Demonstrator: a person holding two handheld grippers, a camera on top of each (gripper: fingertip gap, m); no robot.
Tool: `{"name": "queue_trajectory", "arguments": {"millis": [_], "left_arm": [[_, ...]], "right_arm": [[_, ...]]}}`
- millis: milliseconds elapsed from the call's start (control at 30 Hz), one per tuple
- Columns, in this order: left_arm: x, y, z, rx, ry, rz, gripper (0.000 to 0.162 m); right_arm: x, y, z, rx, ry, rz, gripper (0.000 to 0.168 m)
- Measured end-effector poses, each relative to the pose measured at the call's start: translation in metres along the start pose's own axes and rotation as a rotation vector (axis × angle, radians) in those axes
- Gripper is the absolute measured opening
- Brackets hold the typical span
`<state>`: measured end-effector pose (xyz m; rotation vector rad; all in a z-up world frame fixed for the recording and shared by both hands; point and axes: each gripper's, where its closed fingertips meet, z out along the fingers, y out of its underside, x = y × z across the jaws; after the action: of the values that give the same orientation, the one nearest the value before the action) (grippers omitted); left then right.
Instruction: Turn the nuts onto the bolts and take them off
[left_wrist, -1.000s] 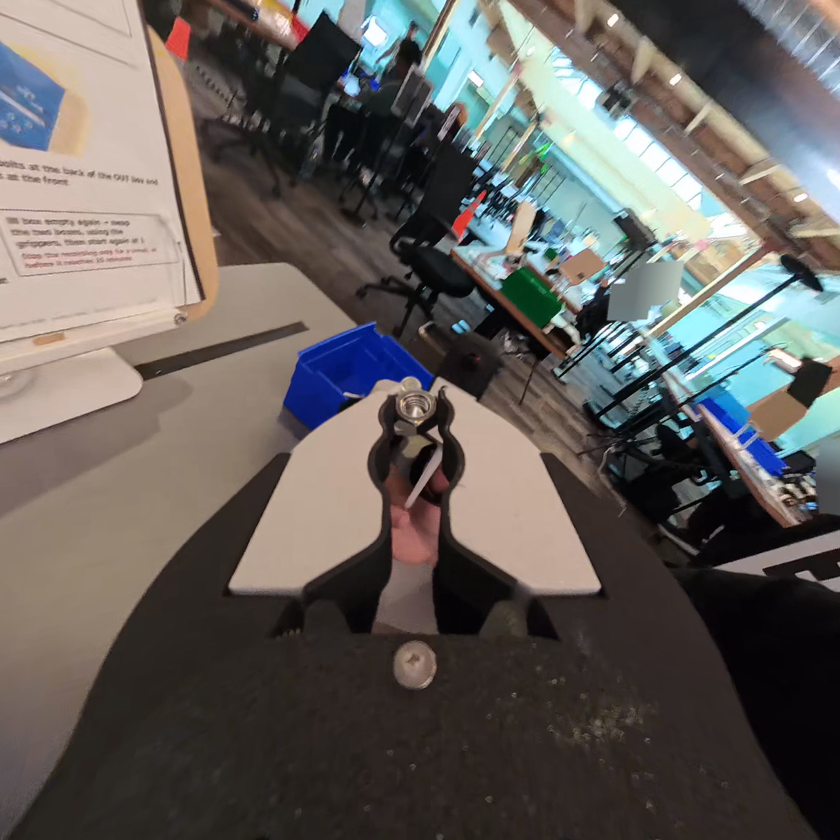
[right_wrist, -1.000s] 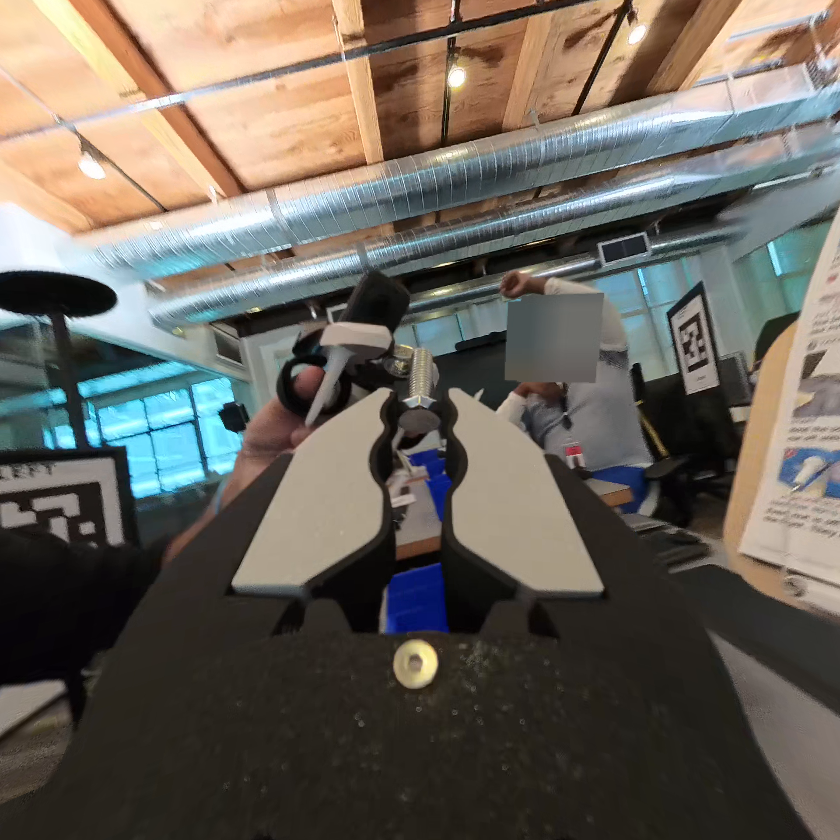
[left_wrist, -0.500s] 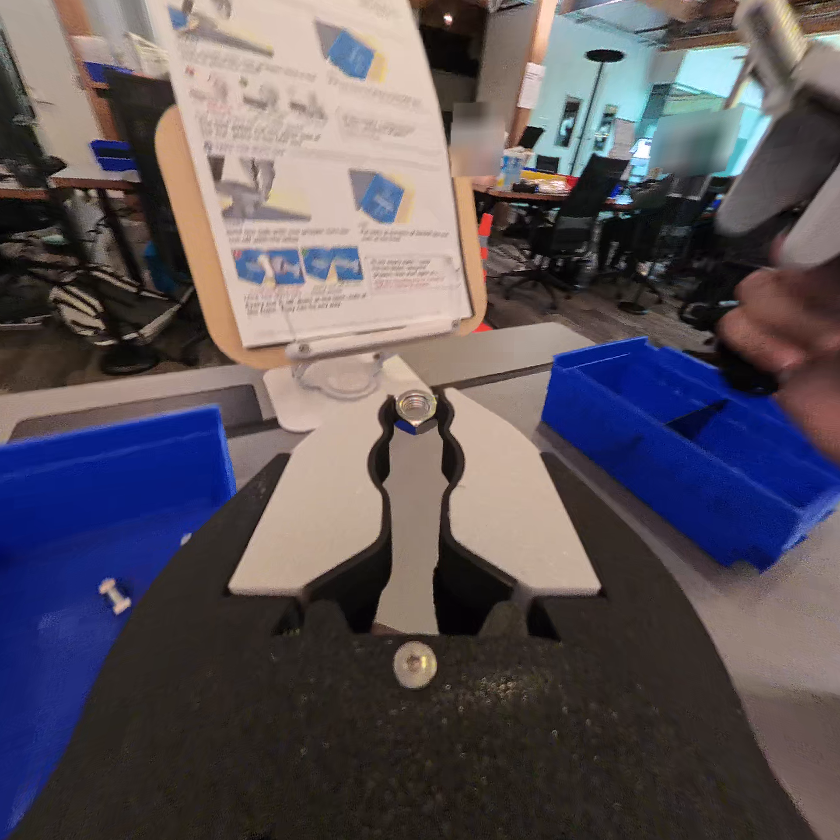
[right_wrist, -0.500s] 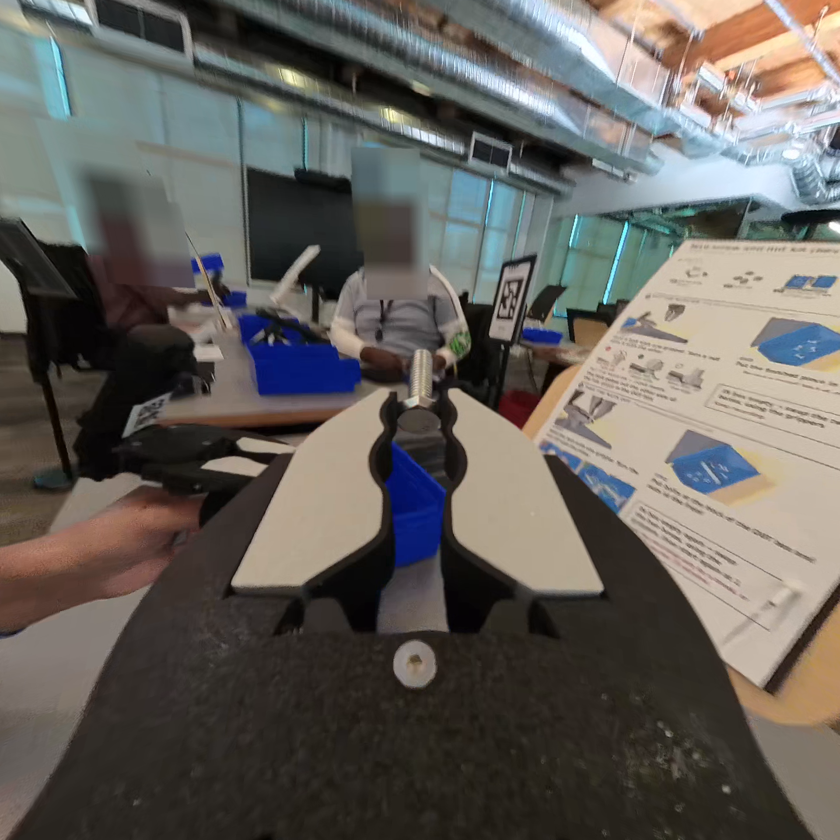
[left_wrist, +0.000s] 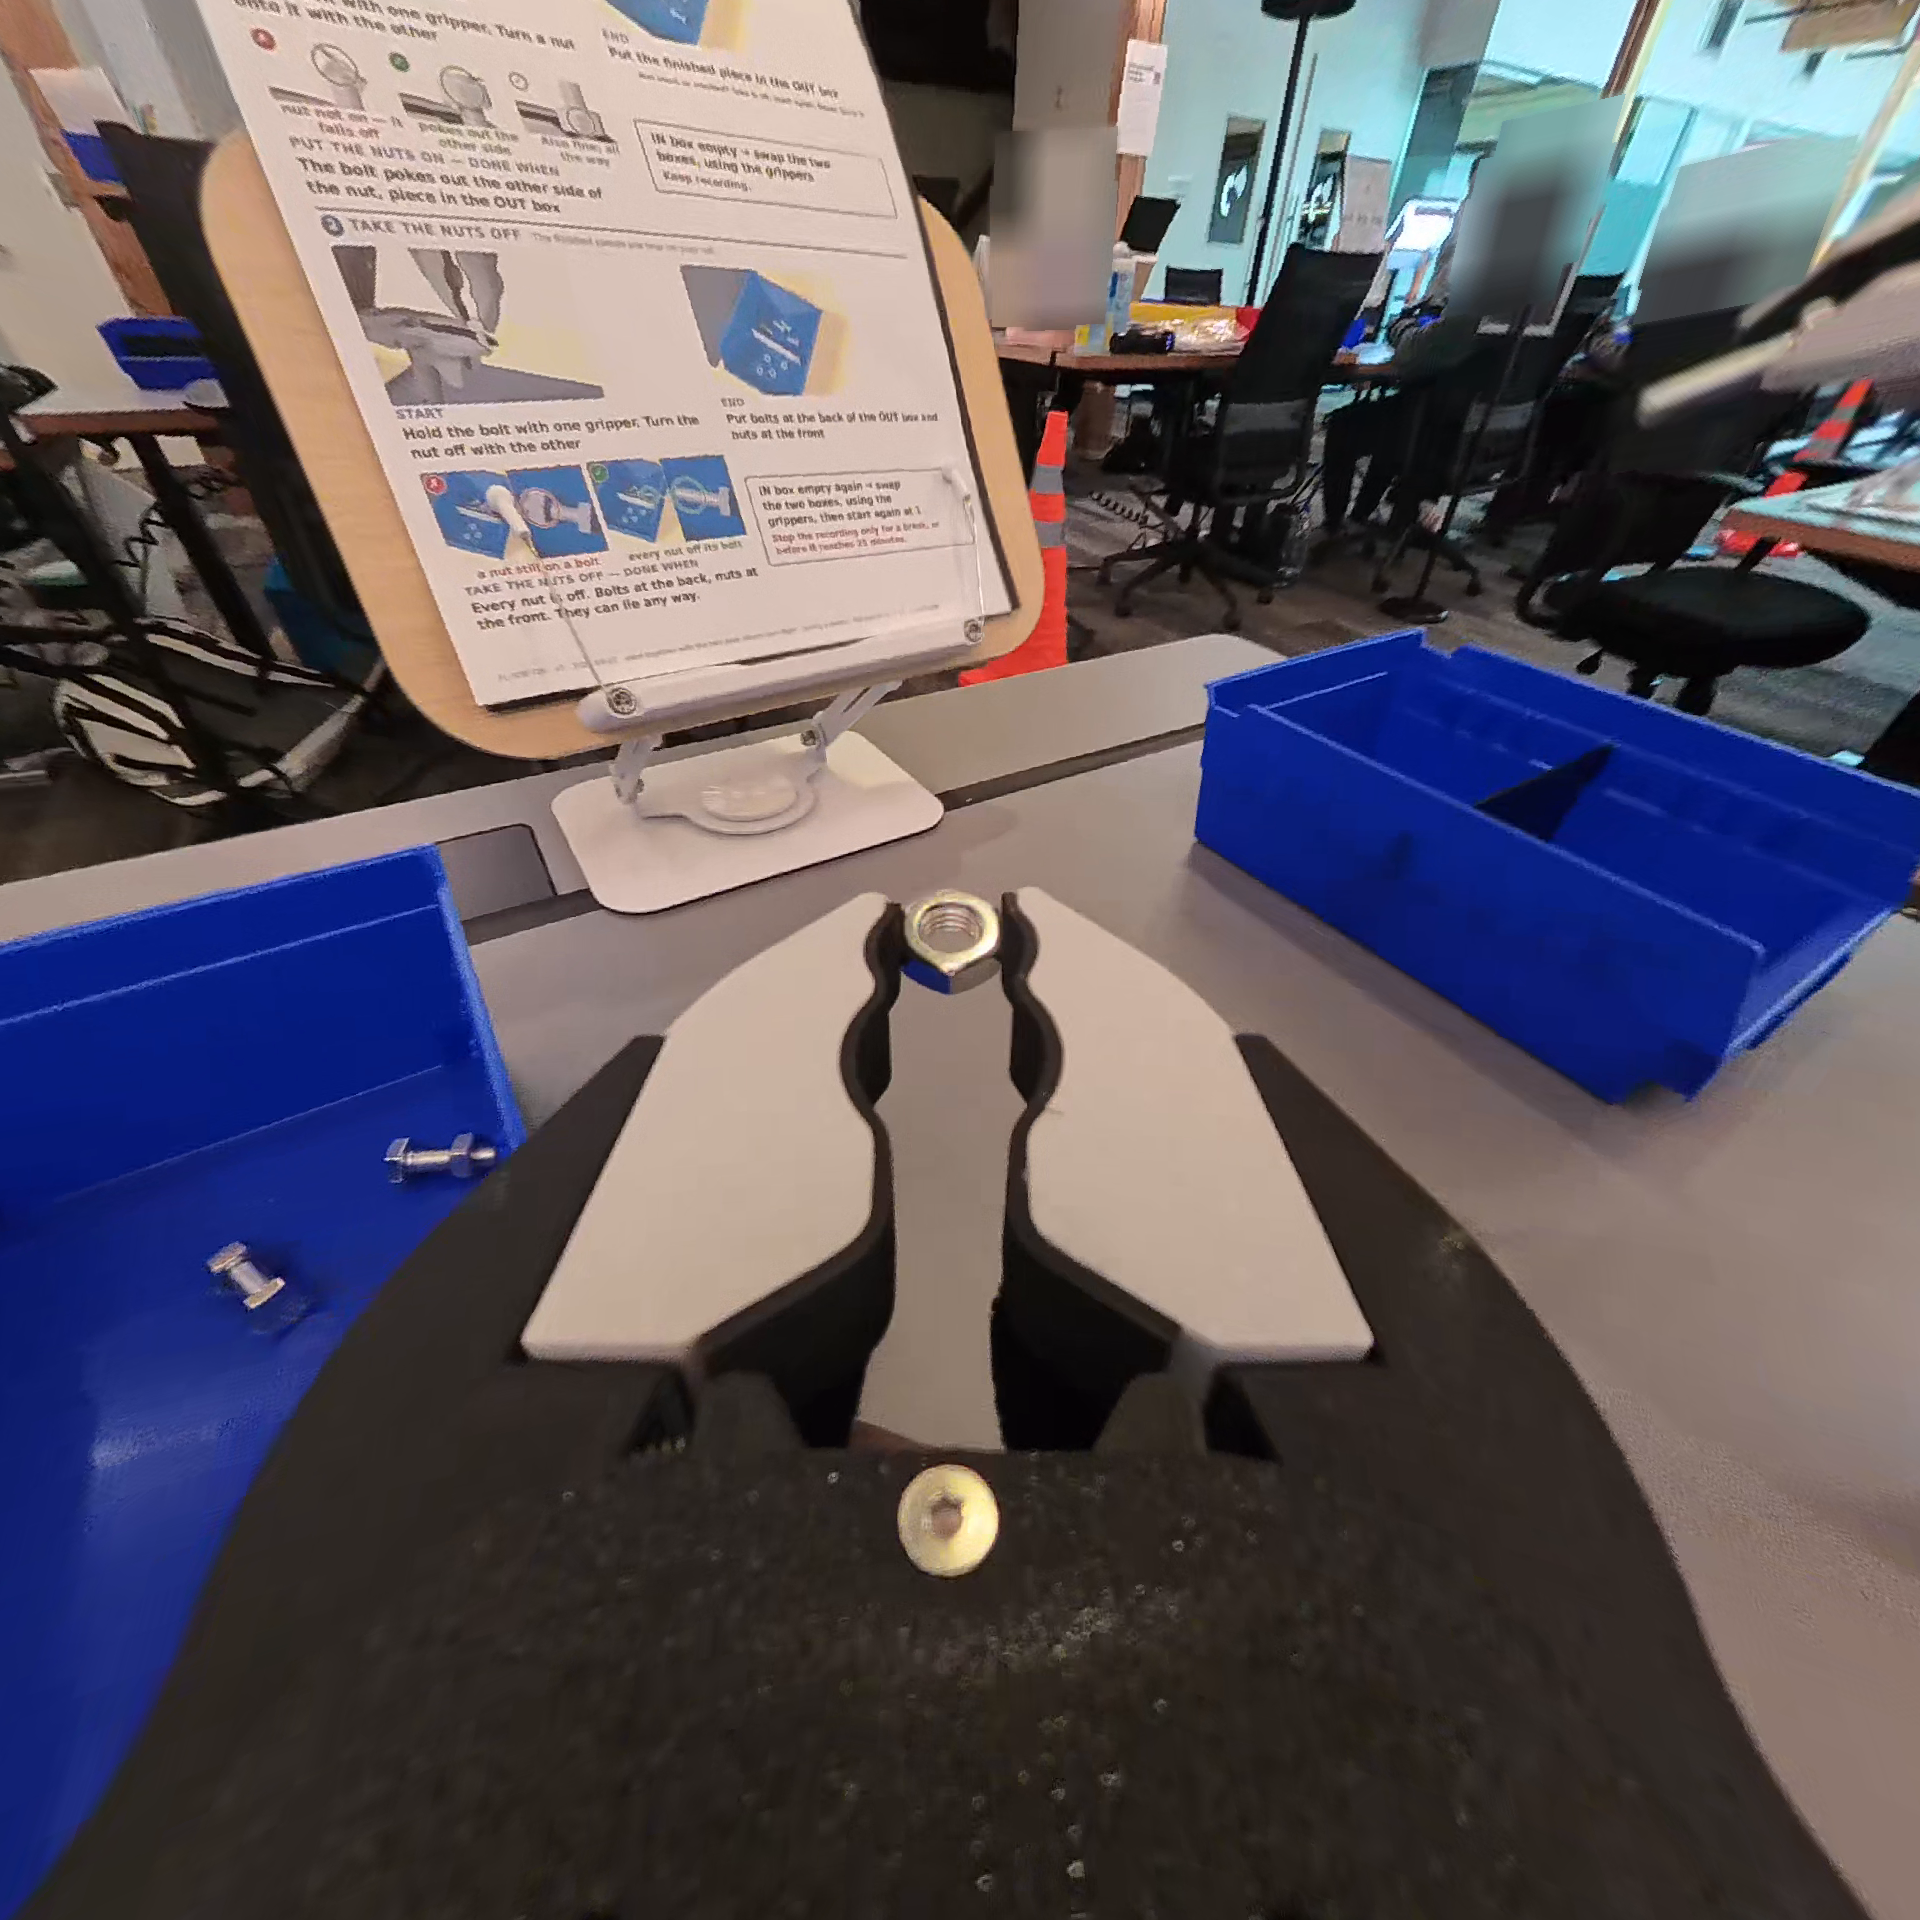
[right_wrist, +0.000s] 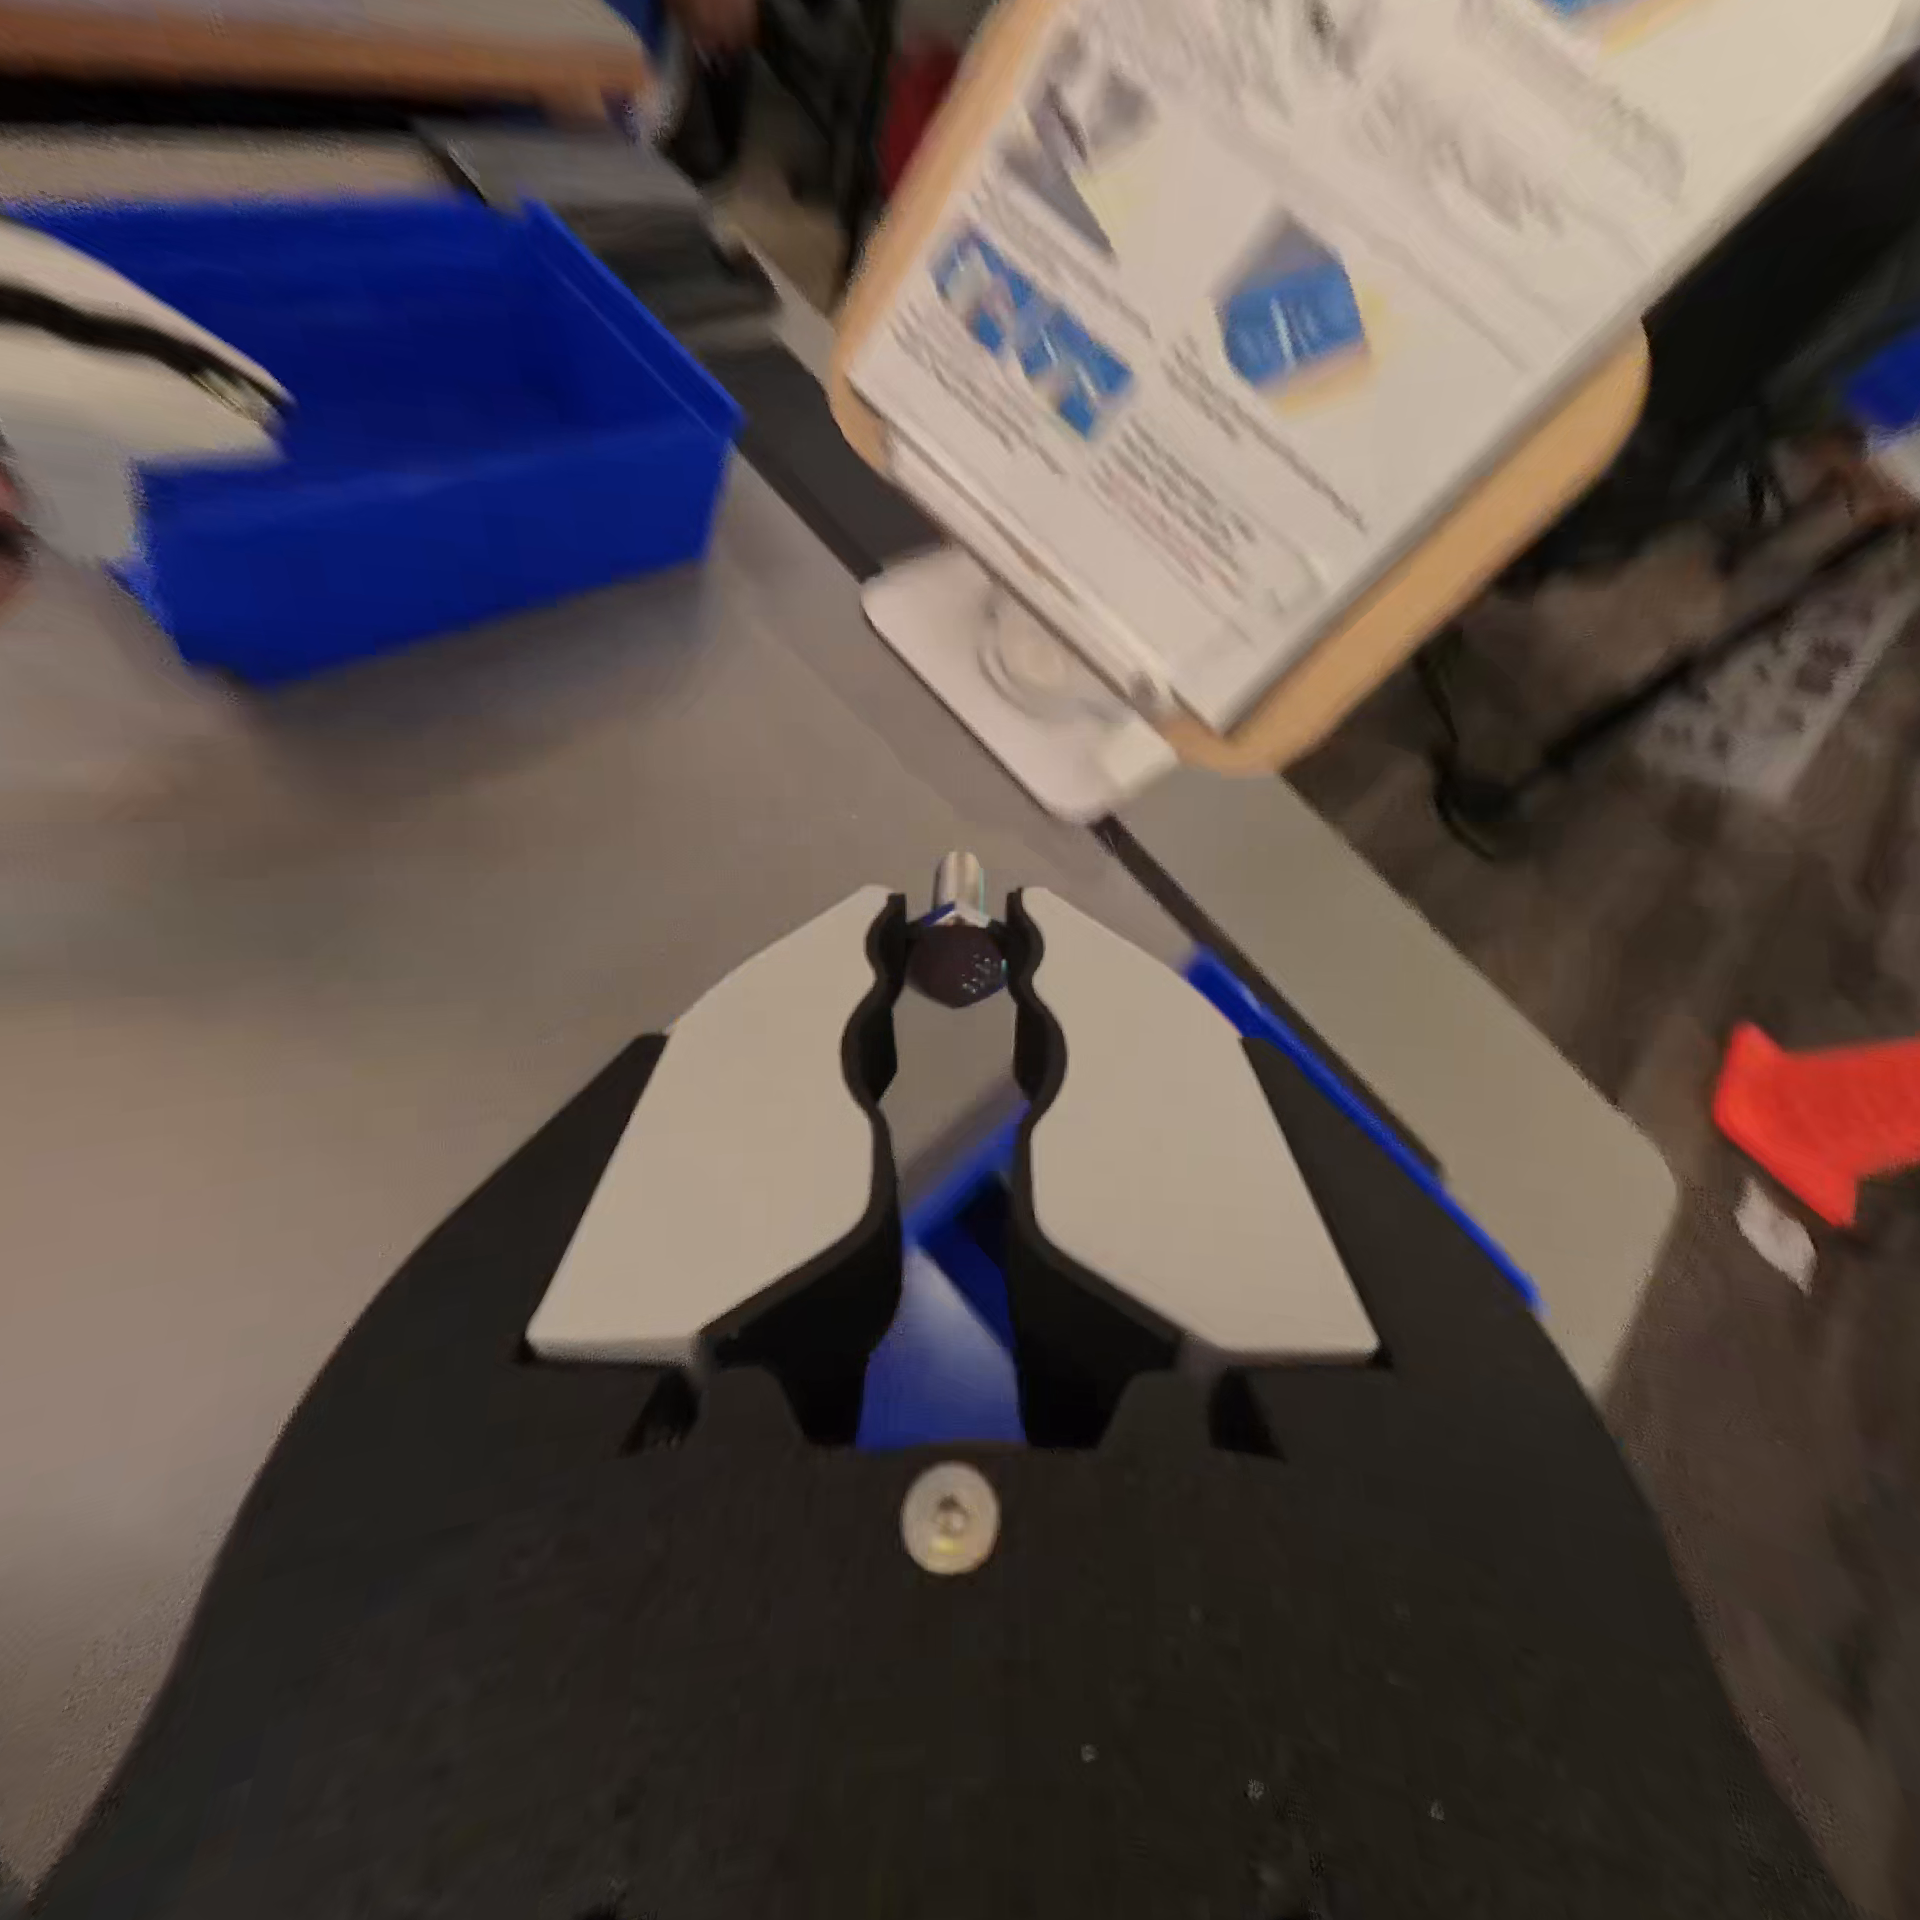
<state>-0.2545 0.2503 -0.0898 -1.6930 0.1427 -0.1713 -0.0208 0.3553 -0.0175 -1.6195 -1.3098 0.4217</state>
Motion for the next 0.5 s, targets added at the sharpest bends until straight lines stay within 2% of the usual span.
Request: {"name": "queue_trajectory", "arguments": {"millis": [100, 167, 233, 333, 500], "left_arm": [[-0.002, -0.007, -0.004, 0.012, 0.016, -0.044, 0.017], [0.001, -0.01, -0.006, 0.01, 0.046, -0.074, 0.017], [0.004, -0.011, -0.006, 0.002, 0.065, -0.081, 0.017], [0.008, -0.01, -0.003, -0.007, 0.084, -0.076, 0.017], [0.019, -0.004, 0.004, -0.033, 0.127, -0.097, 0.017]], "right_arm": [[0.047, 0.071, -0.033, -0.28, 0.078, 0.089, 0.018], [0.067, 0.123, -0.042, -0.457, 0.109, 0.127, 0.018], [0.077, 0.159, -0.037, -0.527, 0.111, 0.179, 0.019], [0.083, 0.188, -0.019, -0.594, 0.07, 0.211, 0.018], [0.106, 0.207, 0.031, -0.748, 0.002, 0.233, 0.019]]}}
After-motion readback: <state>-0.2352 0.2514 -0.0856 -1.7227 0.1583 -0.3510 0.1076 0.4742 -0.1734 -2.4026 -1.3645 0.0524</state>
